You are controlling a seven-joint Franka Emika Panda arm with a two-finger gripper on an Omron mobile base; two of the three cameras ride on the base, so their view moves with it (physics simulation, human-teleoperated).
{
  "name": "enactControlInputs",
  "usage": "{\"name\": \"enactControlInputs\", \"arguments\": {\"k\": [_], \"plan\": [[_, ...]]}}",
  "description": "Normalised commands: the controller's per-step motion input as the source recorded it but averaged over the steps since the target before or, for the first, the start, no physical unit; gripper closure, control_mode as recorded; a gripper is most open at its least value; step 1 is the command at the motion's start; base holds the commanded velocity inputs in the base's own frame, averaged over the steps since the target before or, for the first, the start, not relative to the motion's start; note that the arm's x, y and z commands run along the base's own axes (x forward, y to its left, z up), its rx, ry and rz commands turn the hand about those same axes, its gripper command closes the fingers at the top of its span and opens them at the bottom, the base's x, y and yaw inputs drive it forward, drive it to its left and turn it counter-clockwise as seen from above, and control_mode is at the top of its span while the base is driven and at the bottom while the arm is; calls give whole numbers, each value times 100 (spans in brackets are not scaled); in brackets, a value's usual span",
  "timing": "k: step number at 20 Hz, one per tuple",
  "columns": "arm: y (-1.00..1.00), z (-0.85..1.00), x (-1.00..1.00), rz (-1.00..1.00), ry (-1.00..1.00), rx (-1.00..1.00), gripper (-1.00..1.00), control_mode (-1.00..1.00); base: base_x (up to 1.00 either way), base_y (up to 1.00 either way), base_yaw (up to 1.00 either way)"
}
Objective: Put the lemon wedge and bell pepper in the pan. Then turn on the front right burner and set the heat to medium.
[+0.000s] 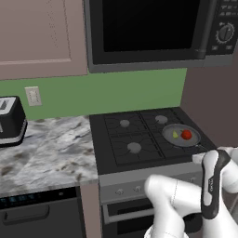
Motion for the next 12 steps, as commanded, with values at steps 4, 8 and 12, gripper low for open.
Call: {"name": "enactControlInputs", "arguments": {"k": [4, 8, 12], "plan": [[0, 0, -28, 0, -20, 0, -100, -100, 0, 0, 0], [0, 0, -39, 0, -21, 0, -100, -100, 0, 0, 0], [-1, -2, -30, 0, -21, 0, -100, -100, 0, 0, 0]]}}
